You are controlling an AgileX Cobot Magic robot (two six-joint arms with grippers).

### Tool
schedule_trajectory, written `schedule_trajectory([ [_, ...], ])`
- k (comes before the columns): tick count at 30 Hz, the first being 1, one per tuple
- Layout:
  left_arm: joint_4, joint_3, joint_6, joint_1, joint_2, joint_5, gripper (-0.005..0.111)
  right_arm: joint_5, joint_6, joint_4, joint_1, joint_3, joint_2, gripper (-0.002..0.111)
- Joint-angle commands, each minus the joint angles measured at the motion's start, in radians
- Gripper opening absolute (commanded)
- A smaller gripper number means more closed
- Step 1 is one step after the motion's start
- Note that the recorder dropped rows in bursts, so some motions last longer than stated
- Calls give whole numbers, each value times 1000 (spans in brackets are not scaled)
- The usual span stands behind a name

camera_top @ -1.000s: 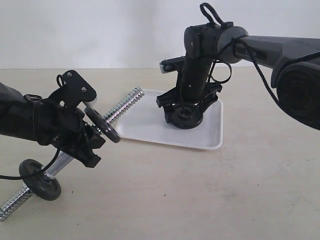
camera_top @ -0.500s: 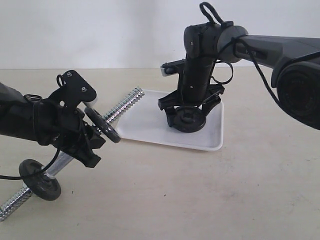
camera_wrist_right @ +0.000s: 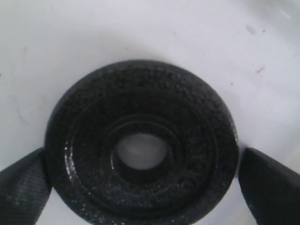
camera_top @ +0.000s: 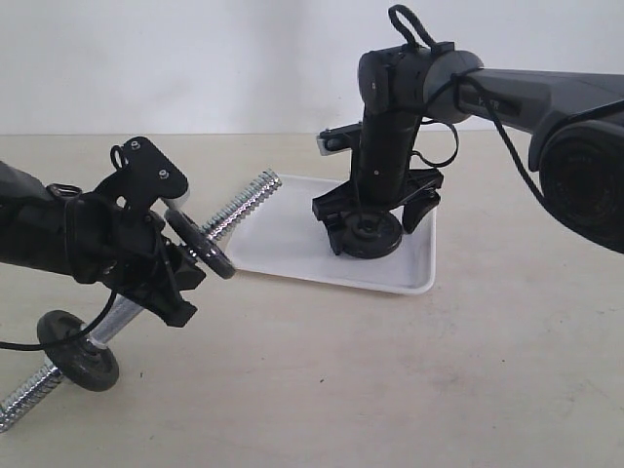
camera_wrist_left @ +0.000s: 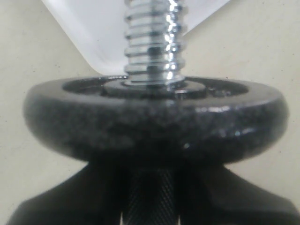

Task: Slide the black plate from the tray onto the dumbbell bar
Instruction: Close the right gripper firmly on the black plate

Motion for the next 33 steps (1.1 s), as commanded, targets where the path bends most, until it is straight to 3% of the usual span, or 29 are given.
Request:
schedule_trajectory([
  [1,-41,-30,0,0,-47,-21,4,3,12,19,-2,29,43,105],
  [29,-41,-30,0,0,-47,-17,4,-67,18,78,-2,29,43,105],
  [31,-41,-30,0,0,-47,-17,4,-58,18,78,-2,29,43,98],
  [33,-41,-30,0,0,-47,-15,4,-51,18,78,-2,29,43,77],
])
